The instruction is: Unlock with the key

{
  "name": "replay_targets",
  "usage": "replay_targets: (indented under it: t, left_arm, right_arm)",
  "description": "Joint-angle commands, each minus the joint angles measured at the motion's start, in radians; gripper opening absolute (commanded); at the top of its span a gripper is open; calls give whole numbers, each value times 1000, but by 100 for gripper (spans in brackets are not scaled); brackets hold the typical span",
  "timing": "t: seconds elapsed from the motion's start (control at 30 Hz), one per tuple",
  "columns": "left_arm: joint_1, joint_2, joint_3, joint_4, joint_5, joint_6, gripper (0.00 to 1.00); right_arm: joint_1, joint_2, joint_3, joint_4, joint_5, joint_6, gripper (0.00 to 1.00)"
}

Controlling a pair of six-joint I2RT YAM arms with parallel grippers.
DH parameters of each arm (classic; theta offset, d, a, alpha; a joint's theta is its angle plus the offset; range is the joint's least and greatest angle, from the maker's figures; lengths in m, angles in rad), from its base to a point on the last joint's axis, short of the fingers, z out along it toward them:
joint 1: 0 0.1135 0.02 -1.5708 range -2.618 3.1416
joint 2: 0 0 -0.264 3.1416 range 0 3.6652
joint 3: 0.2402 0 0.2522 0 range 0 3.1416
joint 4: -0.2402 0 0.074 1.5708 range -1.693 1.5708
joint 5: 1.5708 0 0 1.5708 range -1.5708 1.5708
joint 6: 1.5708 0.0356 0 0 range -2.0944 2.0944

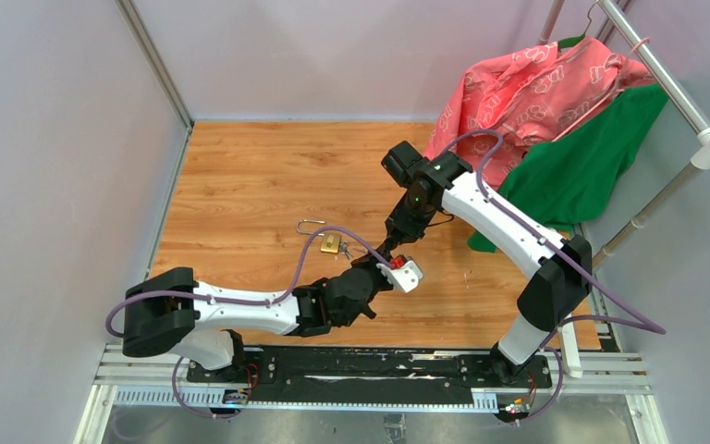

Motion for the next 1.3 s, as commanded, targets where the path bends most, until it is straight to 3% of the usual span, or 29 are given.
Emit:
replay_targets:
  t: [0.0, 0.2, 0.57, 1.27]
  left_arm:
    - [11, -38, -36, 152, 32, 150, 0]
    - [-7, -62, -162, 367, 101, 338, 0]
    - [-32, -65, -202, 451, 97, 546, 0]
    - [-116, 77, -219, 712, -6, 1061, 0]
  right_arm:
    - [47, -22, 24, -112, -153, -41, 0]
    - [48, 5, 54, -125, -179, -45, 0]
    - [48, 17, 81, -138, -186, -44, 0]
    - [33, 53, 156, -198, -210, -107, 0]
